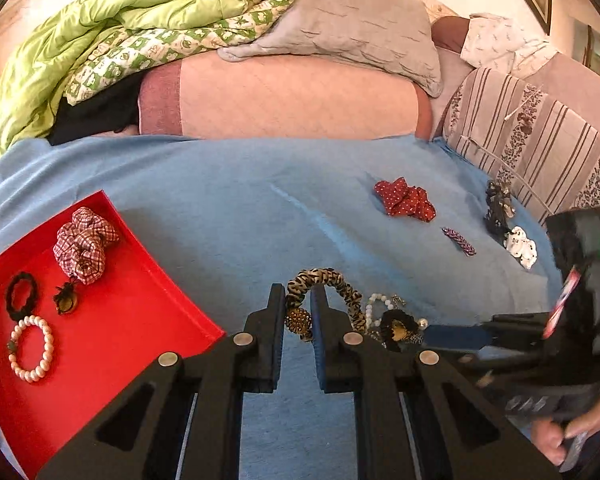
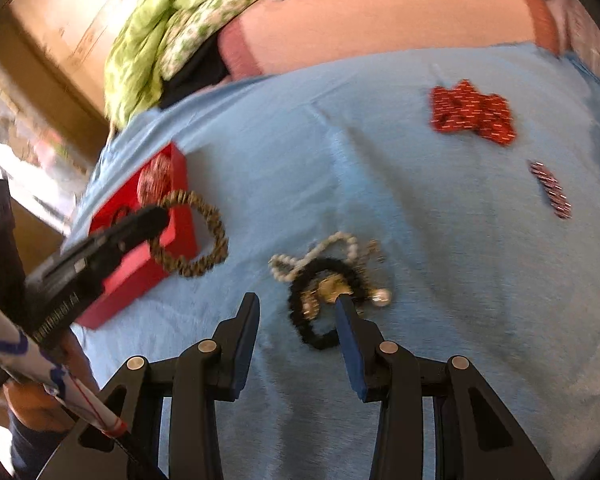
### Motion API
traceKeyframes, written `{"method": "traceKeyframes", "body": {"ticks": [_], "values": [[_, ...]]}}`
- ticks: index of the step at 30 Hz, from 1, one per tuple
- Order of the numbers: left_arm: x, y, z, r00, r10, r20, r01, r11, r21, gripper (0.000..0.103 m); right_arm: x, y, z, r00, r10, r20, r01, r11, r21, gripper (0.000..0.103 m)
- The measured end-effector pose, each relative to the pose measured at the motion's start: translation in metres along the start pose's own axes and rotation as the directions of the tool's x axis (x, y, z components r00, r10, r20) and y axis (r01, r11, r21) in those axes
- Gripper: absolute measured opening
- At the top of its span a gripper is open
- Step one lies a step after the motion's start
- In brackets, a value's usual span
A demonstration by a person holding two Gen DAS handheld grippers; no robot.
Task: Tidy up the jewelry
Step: 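Grasp the leopard-print bracelet with the left gripper while the right grasps the black beaded bracelet, then lift both held bracelets toward the red tray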
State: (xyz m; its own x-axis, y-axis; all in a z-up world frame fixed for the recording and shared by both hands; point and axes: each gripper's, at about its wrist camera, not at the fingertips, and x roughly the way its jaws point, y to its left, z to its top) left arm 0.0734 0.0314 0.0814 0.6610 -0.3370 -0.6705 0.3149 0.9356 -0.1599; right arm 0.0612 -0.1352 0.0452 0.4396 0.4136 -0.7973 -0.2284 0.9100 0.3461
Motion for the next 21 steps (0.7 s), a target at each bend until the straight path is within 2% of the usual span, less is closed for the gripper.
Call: {"method": "traceKeyframes", "body": {"ticks": [2,4,6,8,11,14,18,21], "values": [[0.0,-0.001,0.0,1.0,-0.002,-0.003,0.002,1.0,0.005,0.012,0.01,0.008,-0.001,0.999,-0.04,-0.007,0.04,0.998,-0.041,0.041],[0.001,-0.002,-0.001,1.0,-0.003,-0.008,0.003,1.0,0.013,0.012,0.018,0.012,-0.001,0.997,-0.076,-0.01,0.075,0.995,-0.072,0.035],[0.001,-0.002,-0.003,1.0,-0.002,-0.012,0.002,1.0,0.02,0.012,0.026,0.013,0.001,0.992,-0.123,-0.014,0.121,0.989,-0.086,0.022],[0.0,0.0,-0.004,1.0,-0.001,-0.013,0.001,1.0,0.02,0.012,0.028,0.012,0.001,0.995,-0.099,-0.029,0.096,0.992,-0.082,0.012],[-0.001,0.002,-0.003,1.0,0.001,-0.005,-0.001,1.0,0.012,0.012,0.021,0.013,0.002,0.996,-0.087,-0.002,0.086,0.992,-0.09,0.009],[-0.004,0.003,-0.003,1.0,0.0,0.006,0.0,1.0,0.006,0.012,-0.002,0.01,0.007,0.997,-0.043,0.068,0.047,0.997,-0.055,0.009],[-0.006,0.001,-0.003,1.0,0.003,0.014,-0.003,1.0,0.01,0.012,-0.027,0.004,0.013,0.987,-0.014,0.158,0.017,1.0,-0.018,0.009],[-0.007,0.001,-0.004,1.0,0.006,0.015,-0.007,1.0,0.008,0.012,-0.032,0.004,0.015,0.983,-0.01,0.182,0.011,1.0,-0.005,0.009]]}}
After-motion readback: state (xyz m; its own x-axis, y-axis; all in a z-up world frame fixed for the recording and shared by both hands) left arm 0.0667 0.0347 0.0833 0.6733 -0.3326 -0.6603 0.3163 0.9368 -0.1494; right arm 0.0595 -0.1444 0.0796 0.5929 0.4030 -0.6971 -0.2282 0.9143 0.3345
